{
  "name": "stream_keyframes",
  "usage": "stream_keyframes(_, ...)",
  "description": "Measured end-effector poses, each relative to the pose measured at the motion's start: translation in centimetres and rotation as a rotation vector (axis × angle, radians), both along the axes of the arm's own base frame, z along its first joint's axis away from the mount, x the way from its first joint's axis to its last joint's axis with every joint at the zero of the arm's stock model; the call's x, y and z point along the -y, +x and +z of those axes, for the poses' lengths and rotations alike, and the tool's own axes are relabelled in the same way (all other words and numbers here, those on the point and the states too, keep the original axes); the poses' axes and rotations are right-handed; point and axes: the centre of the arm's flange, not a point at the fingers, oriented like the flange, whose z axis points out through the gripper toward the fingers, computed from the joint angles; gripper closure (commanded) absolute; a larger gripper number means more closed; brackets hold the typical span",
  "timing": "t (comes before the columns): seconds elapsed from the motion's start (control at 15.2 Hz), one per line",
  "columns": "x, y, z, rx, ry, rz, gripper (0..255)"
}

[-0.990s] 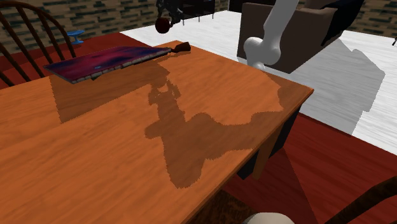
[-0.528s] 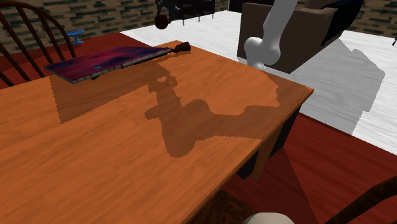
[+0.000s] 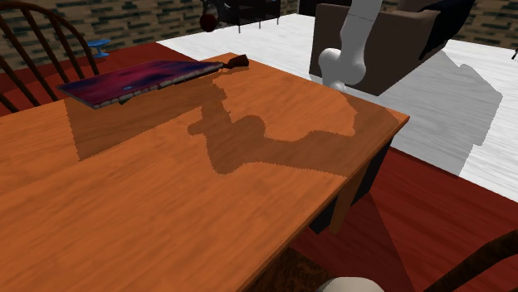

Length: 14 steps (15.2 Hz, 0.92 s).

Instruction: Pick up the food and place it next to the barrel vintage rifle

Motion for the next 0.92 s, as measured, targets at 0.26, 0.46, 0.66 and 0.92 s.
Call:
stream_keyframes(0.26, 2.7, -1.1, -0.7, 0.000, -0.001, 0.001, 255)
stream_keyframes(0.46, 2.9, -1.3, -2.3, -0.001, -0.001, 0.001, 255)
stream_keyframes(0.66, 3.0, -1.2, -3.7, -0.001, -0.001, 0.002, 255)
stream_keyframes(0.92, 2.9, -1.3, -5.9, -0.001, -0.001, 0.002, 255)
